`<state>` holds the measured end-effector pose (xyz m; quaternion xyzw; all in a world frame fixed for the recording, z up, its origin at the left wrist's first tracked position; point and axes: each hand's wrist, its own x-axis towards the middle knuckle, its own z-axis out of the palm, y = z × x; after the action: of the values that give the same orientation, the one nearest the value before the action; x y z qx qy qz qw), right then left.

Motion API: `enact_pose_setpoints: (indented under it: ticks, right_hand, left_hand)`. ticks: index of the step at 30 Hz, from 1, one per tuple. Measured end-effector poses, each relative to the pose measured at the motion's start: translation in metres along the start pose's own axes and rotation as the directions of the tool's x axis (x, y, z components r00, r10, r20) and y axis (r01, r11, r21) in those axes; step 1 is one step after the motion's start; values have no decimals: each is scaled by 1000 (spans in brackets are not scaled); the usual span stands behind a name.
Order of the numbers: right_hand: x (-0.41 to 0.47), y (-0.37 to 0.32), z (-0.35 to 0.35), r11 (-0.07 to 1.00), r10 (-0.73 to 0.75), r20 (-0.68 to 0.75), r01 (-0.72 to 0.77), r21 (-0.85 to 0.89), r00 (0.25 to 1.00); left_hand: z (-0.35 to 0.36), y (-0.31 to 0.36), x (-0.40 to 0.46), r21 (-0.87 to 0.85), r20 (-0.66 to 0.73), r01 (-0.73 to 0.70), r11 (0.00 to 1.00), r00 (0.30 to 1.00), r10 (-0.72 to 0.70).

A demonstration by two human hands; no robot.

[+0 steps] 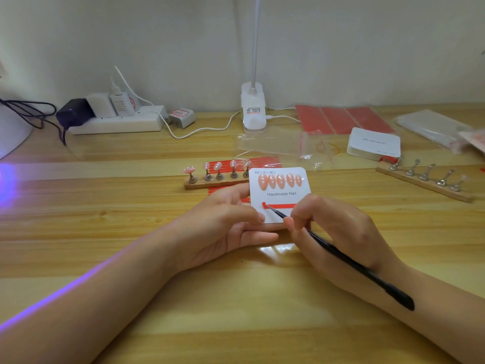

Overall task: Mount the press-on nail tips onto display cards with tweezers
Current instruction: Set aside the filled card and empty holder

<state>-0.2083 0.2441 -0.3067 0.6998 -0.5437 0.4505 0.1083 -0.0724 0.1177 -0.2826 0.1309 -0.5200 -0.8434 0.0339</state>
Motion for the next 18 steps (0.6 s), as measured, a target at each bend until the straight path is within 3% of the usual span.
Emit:
enact_pose_setpoints:
  ticks: [14,18]
  right_hand:
    - [2,-5,-1,997,60,-16,-61,-38,998]
    - [1,-5,-3,990,138,-64,-136,39,988]
  left_hand:
    - [-1,0,1,-13,1,4,1000,1000,-4]
    - [0,0,0,-4,-8,5,1000,1000,-5]
